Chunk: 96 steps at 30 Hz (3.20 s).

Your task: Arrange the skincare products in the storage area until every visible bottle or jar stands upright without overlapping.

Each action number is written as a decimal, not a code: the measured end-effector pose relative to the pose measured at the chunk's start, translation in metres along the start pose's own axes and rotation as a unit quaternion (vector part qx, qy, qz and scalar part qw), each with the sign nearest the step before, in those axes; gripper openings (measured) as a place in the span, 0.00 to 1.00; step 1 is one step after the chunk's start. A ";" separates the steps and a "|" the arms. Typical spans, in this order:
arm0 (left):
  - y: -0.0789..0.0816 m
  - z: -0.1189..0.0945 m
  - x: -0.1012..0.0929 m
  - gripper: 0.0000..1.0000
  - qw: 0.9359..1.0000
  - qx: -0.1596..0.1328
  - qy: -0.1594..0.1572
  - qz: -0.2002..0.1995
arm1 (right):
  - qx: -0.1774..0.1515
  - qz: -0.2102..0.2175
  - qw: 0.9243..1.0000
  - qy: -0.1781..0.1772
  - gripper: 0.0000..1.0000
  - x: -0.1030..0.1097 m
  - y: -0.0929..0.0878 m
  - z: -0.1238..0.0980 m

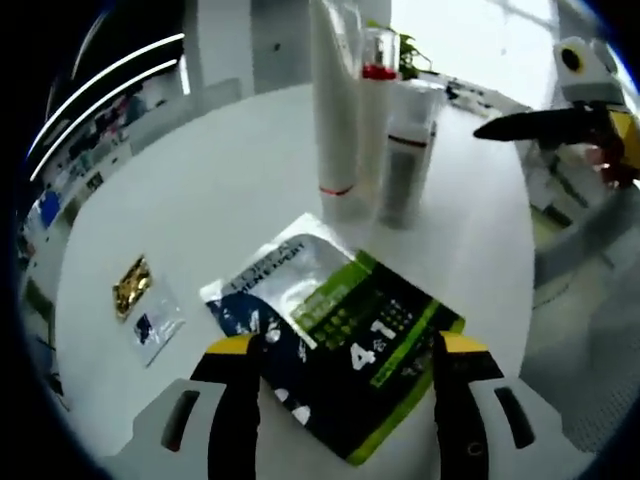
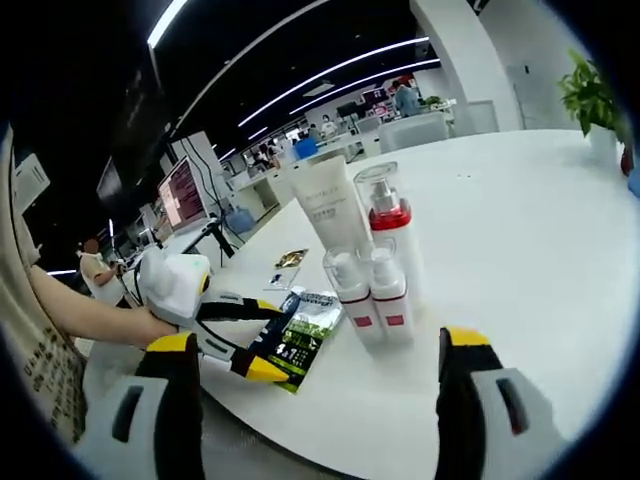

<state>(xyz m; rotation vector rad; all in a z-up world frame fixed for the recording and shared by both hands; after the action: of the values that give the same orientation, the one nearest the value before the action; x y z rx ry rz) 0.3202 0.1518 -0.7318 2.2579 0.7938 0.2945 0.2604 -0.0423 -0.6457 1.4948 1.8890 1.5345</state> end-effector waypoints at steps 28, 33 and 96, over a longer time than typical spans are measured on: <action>0.008 0.008 -0.010 0.71 0.997 0.000 0.058 -0.047 | 0.000 0.010 1.000 -0.001 1.00 -0.003 -0.001 0.001; 0.008 0.009 -0.011 0.71 0.997 0.001 0.058 -0.047 | 0.000 0.009 1.000 -0.002 1.00 -0.003 -0.001 0.001; -0.001 -0.074 -0.010 0.97 0.994 -0.047 0.036 -0.088 | 0.010 -0.027 0.999 0.017 1.00 0.005 -0.001 0.002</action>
<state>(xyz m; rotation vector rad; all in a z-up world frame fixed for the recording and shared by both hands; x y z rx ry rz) 0.2809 0.1878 -0.6790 2.0844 0.9893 0.3231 0.2592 -0.0371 -0.6459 1.4237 1.9522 1.5313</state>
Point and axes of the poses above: the point that each gripper's makers call its tool centre point, and the gripper's own axes: z roughly forward along the fingers, x roughly to its left, y roughly out of its top, the point moved 7 cm from there along -z, roughly backward along the fingers, and after that the axes turned 1 degree about -x, right-handed, at the moved point
